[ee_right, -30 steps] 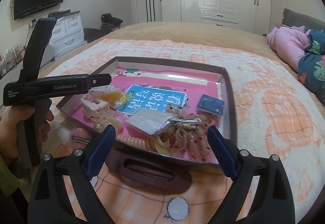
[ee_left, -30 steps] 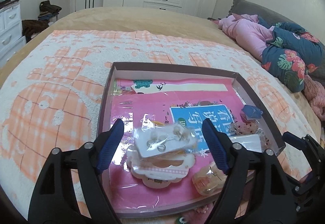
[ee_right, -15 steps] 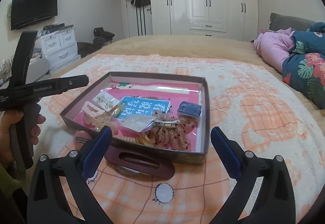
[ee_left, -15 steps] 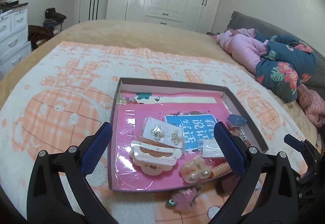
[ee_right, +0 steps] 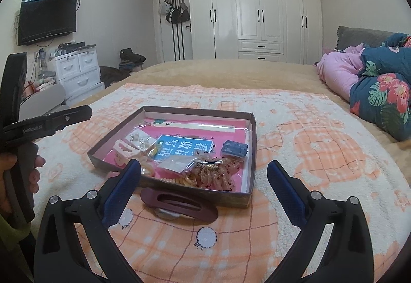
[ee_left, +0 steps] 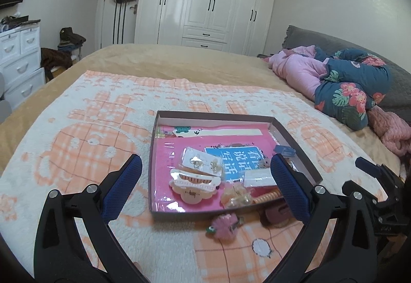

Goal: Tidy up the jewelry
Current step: 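Withdraw both tools from the tray toward the pom-pom and maroon clips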

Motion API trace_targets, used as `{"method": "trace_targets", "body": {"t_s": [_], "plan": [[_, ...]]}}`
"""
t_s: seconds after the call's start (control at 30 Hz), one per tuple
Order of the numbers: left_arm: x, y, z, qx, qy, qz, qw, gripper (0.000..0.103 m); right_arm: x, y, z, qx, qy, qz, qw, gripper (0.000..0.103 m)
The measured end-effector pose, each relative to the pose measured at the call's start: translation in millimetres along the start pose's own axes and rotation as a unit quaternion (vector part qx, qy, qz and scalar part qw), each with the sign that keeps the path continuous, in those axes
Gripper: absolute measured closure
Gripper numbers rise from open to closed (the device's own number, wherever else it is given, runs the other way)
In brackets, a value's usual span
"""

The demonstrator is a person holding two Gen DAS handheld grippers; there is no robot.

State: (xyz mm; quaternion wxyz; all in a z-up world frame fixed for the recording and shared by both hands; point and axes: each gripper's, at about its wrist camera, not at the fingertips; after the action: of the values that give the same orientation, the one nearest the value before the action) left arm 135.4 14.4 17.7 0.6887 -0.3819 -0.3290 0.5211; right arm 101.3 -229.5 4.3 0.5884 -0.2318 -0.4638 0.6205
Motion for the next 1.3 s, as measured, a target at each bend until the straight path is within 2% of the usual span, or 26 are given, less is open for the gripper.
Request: {"method": "trace_targets", "body": {"t_s": [0.67, 1.1, 1.3], "plan": [[-6.2, 38.0, 19.4, 0.022, -0.003, -0.018, 0.9996, 0.011, 12.1, 15.3, 15.1, 0.002, -0.01, 0.031, 0.999, 0.007], [-9.6, 55.4, 15.9, 0.044, 0.001, -0.023, 0.9988, 0.011, 12.6, 35.2, 1.8, 0.04, -0.006, 0.027, 0.999, 0.007], [-10.1, 67.0, 0.6, 0.072, 0.01, -0.025, 0.997, 0.011, 13.6, 45.5, -9.0, 0.062, -0.004, 0.03, 0.998, 0.007]]}}
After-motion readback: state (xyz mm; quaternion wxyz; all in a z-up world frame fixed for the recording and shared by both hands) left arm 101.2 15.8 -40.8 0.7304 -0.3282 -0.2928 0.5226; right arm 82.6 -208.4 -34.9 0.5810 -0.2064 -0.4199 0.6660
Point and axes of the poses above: each gripper's, at about its wrist camera, not at the fingertips, and z roughly against the way its jaws point, x to its left, y to its underside, and after that the axes turned 13 degrees about -z, right-handed
